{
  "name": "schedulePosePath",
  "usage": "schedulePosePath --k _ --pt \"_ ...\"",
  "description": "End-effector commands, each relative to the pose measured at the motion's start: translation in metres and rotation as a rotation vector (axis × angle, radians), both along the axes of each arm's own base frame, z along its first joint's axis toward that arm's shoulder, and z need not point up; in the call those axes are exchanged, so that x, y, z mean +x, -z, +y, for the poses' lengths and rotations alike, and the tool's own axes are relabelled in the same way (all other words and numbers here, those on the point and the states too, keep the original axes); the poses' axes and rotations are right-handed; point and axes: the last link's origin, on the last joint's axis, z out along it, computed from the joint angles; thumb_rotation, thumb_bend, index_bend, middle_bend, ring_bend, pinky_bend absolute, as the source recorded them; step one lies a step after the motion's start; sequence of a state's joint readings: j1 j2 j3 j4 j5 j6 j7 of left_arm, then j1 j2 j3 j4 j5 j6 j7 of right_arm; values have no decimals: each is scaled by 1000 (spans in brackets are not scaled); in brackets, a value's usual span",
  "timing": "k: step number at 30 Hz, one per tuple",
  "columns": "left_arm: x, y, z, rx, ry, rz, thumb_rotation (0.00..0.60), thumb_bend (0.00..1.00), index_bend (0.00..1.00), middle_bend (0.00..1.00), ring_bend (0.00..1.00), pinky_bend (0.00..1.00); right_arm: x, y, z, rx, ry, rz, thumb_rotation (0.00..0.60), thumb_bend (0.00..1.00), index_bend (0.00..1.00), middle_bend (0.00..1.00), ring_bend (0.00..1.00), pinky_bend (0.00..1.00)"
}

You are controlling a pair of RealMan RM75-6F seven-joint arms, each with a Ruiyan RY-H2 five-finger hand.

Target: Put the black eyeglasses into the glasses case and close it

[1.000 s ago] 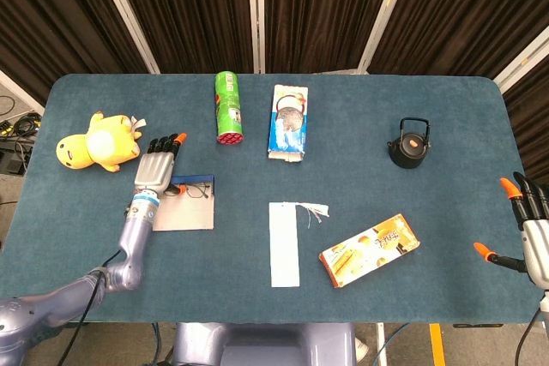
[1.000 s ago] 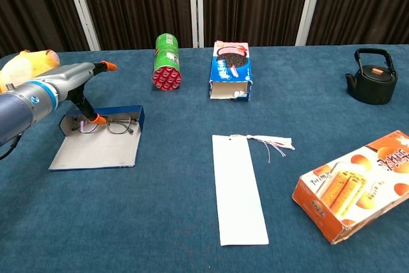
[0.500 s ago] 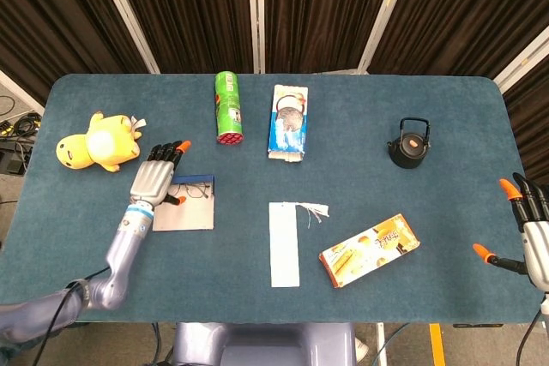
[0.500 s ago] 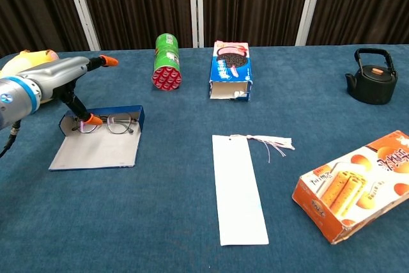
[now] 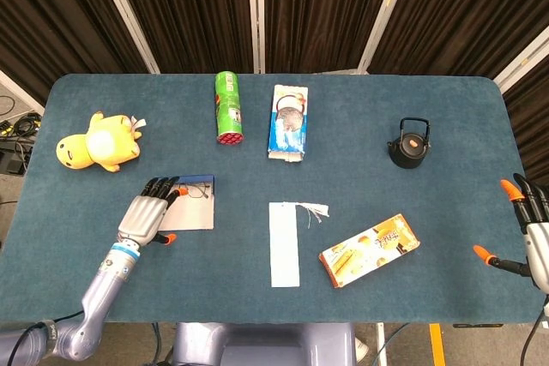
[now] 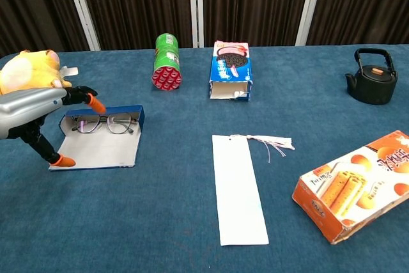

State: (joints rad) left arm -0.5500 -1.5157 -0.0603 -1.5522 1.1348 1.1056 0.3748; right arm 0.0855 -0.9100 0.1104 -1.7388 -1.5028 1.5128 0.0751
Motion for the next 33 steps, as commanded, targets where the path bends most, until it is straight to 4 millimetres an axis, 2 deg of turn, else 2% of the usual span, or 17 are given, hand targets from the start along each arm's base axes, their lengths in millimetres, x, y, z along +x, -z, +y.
schedulePosePath --k 1,4,16,33 --pt "1 4 -1 23 17 16 600 179 295 0 0 0 0 -2 1 -4 -5 -6 600 0 6 0 0 0" --pt "2 8 3 28 13 15 600 179 326 0 0 0 0 -3 1 -5 -6 -9 600 0 6 0 0 0" --pt "-9 29 6 16 3 14 600 178 331 0 0 0 -1 -2 0 -3 -1 -3 600 0 6 0 0 0" --pt "-18 41 15 17 -15 9 600 182 332 0 0 0 -2 0 -2 3 4 -1 600 0 7 0 0 0"
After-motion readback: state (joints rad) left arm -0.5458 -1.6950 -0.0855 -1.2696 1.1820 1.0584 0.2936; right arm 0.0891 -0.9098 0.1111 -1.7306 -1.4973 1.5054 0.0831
